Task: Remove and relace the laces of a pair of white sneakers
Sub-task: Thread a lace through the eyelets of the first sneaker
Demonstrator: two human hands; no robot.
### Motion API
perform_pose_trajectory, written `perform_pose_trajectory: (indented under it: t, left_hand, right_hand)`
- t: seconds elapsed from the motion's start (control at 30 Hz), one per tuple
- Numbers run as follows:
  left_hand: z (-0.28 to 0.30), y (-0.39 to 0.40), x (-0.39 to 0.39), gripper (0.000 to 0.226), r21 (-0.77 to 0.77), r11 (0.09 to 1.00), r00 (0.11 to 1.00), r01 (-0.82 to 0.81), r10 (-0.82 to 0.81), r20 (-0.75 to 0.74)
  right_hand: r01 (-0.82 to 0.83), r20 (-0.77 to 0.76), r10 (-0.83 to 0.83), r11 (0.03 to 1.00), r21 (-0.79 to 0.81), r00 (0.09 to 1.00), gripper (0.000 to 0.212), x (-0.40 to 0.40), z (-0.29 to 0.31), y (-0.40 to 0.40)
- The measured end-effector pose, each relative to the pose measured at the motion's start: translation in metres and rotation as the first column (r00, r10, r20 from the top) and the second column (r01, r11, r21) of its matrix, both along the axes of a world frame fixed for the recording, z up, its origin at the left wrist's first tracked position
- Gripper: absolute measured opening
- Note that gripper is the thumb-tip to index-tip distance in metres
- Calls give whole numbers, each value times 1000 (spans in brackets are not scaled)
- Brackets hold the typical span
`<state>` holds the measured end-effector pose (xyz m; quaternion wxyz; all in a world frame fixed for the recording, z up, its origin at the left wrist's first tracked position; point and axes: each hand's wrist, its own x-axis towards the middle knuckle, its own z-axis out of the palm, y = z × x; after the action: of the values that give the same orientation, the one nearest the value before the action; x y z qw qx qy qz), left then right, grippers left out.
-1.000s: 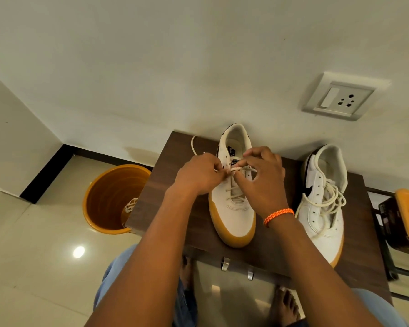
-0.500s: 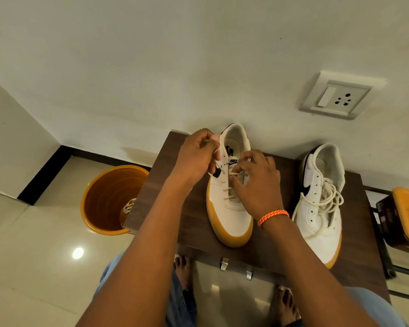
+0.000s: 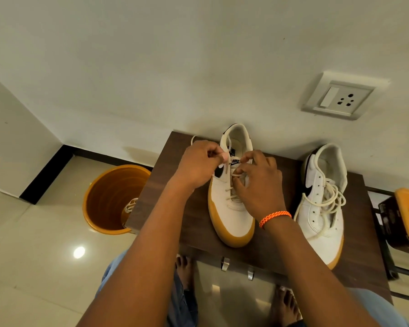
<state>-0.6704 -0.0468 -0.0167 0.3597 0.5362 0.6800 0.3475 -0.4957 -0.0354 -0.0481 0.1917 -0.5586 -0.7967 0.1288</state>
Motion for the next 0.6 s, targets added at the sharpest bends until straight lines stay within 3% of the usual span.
perform_pose_trajectory:
  t: [0.1, 0.17, 0.23, 0.27, 0.33, 0.43, 0.6]
  left_hand:
    - [10, -1, -1, 18, 81, 989, 922, -122, 83, 377]
    - [13, 0, -2, 18, 105, 978, 879, -182, 115, 463]
    - [8, 1, -4, 16, 109, 974, 945, -197, 159, 286]
    - [2, 3, -6, 15, 107, 980, 983, -165, 155, 94]
    - [-9, 3, -5, 21, 18, 999, 971, -44, 47, -235]
    - [-14, 0, 1, 22, -103, 993, 948, 50, -80, -309]
    - [-10, 1, 3, 12, -29, 999, 931, 44, -52, -362]
  right_hand:
    - [-1, 40, 1, 1000, -3, 999, 12, -1, 0, -1]
    - [7, 6, -7, 1000, -13, 1000, 13, -1, -1, 0]
    - [25, -89, -27, 999, -27, 996, 15, 0, -2, 1]
    - [34, -144, -39, 999, -34, 989, 16, -1, -2, 2]
    - [42, -233, -48, 999, -30, 971, 13, -1, -1, 2]
    - [38, -285, -43, 999, -21, 958, 8, -2, -2, 2]
    - [25, -232, -33, 999, -37, 972, 18, 0, -5, 4]
